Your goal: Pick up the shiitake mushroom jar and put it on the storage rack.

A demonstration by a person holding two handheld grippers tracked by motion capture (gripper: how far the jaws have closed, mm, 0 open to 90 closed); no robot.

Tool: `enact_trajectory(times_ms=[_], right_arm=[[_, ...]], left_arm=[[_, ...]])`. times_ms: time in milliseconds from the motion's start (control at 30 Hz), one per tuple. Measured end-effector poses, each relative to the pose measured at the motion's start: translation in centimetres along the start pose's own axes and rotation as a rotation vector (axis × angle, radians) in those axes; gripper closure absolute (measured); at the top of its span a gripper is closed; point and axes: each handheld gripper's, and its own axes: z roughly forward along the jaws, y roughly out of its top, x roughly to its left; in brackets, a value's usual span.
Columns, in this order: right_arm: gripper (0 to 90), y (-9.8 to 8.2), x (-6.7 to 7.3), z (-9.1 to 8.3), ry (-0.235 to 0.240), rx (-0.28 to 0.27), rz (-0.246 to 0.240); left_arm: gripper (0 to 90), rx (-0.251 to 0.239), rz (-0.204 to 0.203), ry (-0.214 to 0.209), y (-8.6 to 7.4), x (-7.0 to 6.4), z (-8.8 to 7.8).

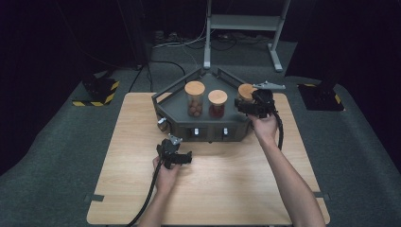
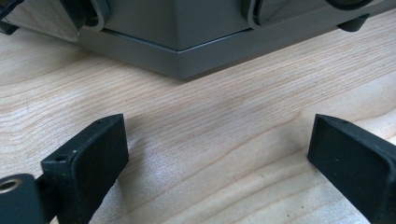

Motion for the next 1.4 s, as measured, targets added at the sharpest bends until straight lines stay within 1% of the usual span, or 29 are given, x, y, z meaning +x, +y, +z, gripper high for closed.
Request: enact_trajectory(times_ms=[67,233,467,767,833,1000,1133,1233,1400], right_arm=[[25.3,-0.1,0.0,0.4,-0.002,0.005,0.012],[25.3,-0.4,-0.2,1.2,-0.014,0.021,0.016],[25.3,-0.7,-0.3,1.8,-0.013,0.024,0.023],[25.3,-1.0,-0.3,2.7,-0.015,0.043,0.020],[25.3,-1.1,-0.4,2.9,-0.015,0.044,0.026],[25.3,-1.4,-0.4,3.4,-0.048,0.054,0.024],[25.3,-1.6,-0.5,3.9,-0.057,0.061,0.024],[25.3,-1.9,-0.6,4.2,-0.057,0.062,0.035],[25.3,-1.9,-0.7,4.3,-0.055,0.057,0.025]], left_arm=[[5.1,0.000,0.000,0.000,0.0,0.0,0.0],[5.1,0.000,0.000,0.000,0.0,0.0,0.0],[5.1,0.000,0.000,0.000,0.0,0.0,0.0],[5.1,0.000,0.000,0.000,0.0,0.0,0.0],[5.1,0.000,0.000,0.000,0.0,0.0,0.0],[5.1,-0.001,0.000,0.000,0.0,0.0,0.0],[5.0,0.000,0.001,0.000,0.0,0.0,0.0],[5.0,0.000,0.001,0.000,0.0,0.0,0.0],[5.0,0.000,0.001,0.000,0.0,0.0,0.0]])
